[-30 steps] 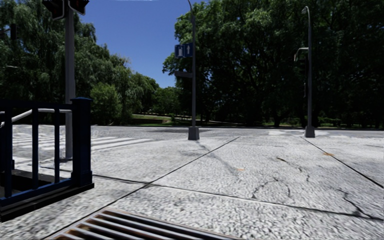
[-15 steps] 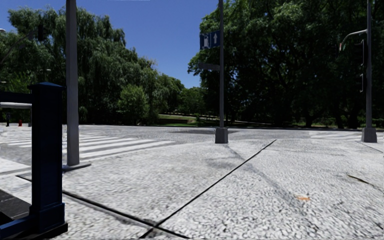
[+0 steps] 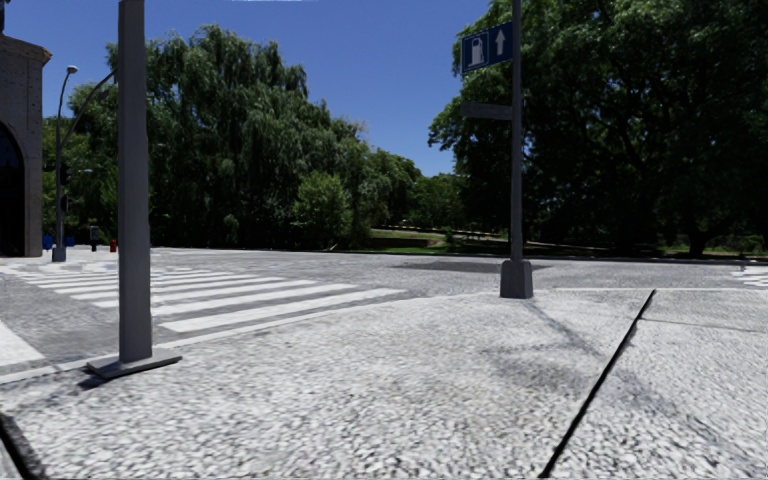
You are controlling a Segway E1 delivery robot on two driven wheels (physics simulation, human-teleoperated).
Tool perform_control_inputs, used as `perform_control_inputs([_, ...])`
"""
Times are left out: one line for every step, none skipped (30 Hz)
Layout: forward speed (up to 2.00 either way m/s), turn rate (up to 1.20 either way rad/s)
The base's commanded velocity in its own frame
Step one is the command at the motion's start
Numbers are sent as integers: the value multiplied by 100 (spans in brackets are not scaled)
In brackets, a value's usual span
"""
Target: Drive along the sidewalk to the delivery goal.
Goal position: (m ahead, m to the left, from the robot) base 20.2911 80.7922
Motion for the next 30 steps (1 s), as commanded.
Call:
perform_control_inputs([200,40])
perform_control_inputs([200,40])
perform_control_inputs([200,40])
perform_control_inputs([200,40])
perform_control_inputs([200,40])
perform_control_inputs([200,40])
perform_control_inputs([200,40])
perform_control_inputs([200,40])
perform_control_inputs([200,40])
perform_control_inputs([200,40])
perform_control_inputs([200,40])
perform_control_inputs([200,43])
perform_control_inputs([200,52])
perform_control_inputs([200,56])
perform_control_inputs([200,56])
perform_control_inputs([200,57])
perform_control_inputs([200,57])
perform_control_inputs([200,57])
perform_control_inputs([200,57])
perform_control_inputs([200,57])
perform_control_inputs([200,57])
perform_control_inputs([200,57])
perform_control_inputs([200,57])
perform_control_inputs([200,57])
perform_control_inputs([200,57])
perform_control_inputs([200,57])
perform_control_inputs([200,57])
perform_control_inputs([200,57])
perform_control_inputs([200,57])
perform_control_inputs([200,55])
